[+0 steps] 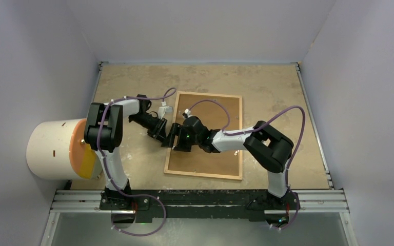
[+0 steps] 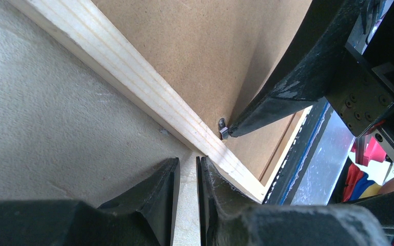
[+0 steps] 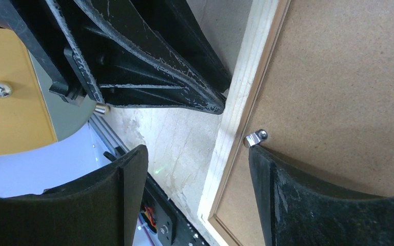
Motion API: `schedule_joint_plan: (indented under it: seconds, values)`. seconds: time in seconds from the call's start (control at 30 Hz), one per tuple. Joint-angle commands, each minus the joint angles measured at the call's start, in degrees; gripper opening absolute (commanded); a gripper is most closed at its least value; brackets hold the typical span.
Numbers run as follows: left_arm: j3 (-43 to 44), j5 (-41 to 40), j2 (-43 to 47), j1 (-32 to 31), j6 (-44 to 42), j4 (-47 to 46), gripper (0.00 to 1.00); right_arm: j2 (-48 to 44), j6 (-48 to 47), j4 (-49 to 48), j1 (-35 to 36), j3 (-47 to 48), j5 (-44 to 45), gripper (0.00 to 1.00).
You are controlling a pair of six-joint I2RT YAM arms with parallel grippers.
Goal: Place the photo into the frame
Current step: Install the photo frame at the center of the board.
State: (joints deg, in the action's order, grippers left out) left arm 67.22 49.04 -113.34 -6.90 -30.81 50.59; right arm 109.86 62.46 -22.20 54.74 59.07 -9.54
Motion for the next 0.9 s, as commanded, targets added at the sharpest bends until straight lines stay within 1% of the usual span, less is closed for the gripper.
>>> schedule_joint_plan:
  seconds: [0.0,0.27,0.6,0.73,0.87]
  values:
    - [-1.1,-1.8,0.8,-0.8,-1.9,-2.4,0.23,1.9,1.0,1.1,0.2,0.7,6.9,0.74]
    - [-1.2,-1.8,0.8,-2.0,-1.9,-2.7,0.23,1.6,3.3,-1.0,0.2,0.6,9.8,0.74]
    - [-1.3,-1.8,0.8,-3.1,-1.6,-3.0,0.23,0.5,7.6,-2.2,0.6,0.2,15.9,0.72]
    - [-1.3,-1.4,0.6,-3.3,-1.8,-3.0,0.23,-0.1,9.0,-3.1,1.1,0.3,16.6,0.72]
    - [-0.9,-0.7,0.4,-3.1,-2.5,-2.0,0.23,-3.0,8.6,0.0,2.0,-0.6,16.9,0.73]
